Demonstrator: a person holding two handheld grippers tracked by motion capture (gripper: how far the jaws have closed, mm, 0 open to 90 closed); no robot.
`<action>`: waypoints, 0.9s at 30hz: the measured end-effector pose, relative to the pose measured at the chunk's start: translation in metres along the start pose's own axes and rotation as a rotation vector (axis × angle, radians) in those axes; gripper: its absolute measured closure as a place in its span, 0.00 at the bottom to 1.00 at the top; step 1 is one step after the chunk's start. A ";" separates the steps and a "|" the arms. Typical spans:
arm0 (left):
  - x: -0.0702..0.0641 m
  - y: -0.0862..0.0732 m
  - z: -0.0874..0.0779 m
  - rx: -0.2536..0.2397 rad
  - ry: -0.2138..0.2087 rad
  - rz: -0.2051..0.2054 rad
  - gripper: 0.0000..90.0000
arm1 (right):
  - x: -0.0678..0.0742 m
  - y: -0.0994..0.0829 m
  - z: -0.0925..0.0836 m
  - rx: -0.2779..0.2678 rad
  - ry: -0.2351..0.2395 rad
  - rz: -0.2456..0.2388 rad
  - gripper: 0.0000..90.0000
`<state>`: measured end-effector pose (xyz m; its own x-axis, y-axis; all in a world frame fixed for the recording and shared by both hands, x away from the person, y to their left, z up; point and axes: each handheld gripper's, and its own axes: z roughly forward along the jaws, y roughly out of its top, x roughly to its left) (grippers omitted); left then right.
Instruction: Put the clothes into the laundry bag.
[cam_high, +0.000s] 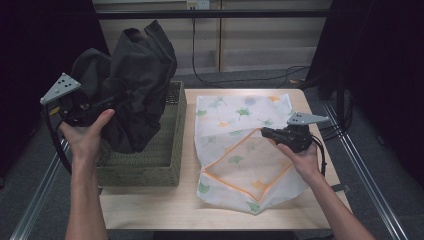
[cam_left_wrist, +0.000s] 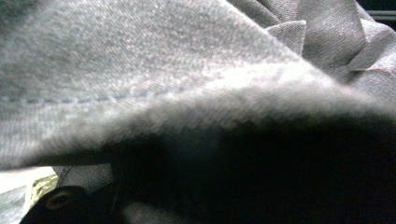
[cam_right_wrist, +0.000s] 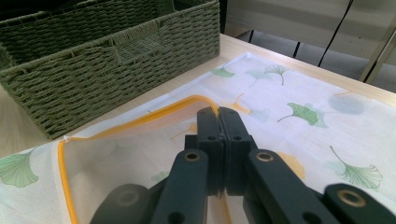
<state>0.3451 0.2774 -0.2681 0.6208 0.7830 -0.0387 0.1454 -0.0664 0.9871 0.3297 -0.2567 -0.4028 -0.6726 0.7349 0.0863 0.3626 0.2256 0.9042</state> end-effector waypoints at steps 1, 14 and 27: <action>-0.002 0.002 -0.001 -0.012 0.000 -0.002 0.67 | 0.000 0.000 0.000 0.000 0.000 0.002 0.98; -0.027 0.022 -0.013 -0.058 -0.059 0.050 0.66 | 0.000 0.000 0.000 0.001 -0.001 0.001 0.98; -0.065 0.025 0.001 -0.084 -0.158 0.069 0.66 | 0.001 -0.001 0.001 0.004 0.000 0.003 0.98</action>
<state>0.3094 0.2245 -0.2410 0.7414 0.6709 0.0121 0.0375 -0.0595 0.9975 0.3290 -0.2560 -0.4039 -0.6720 0.7352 0.0888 0.3666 0.2261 0.9025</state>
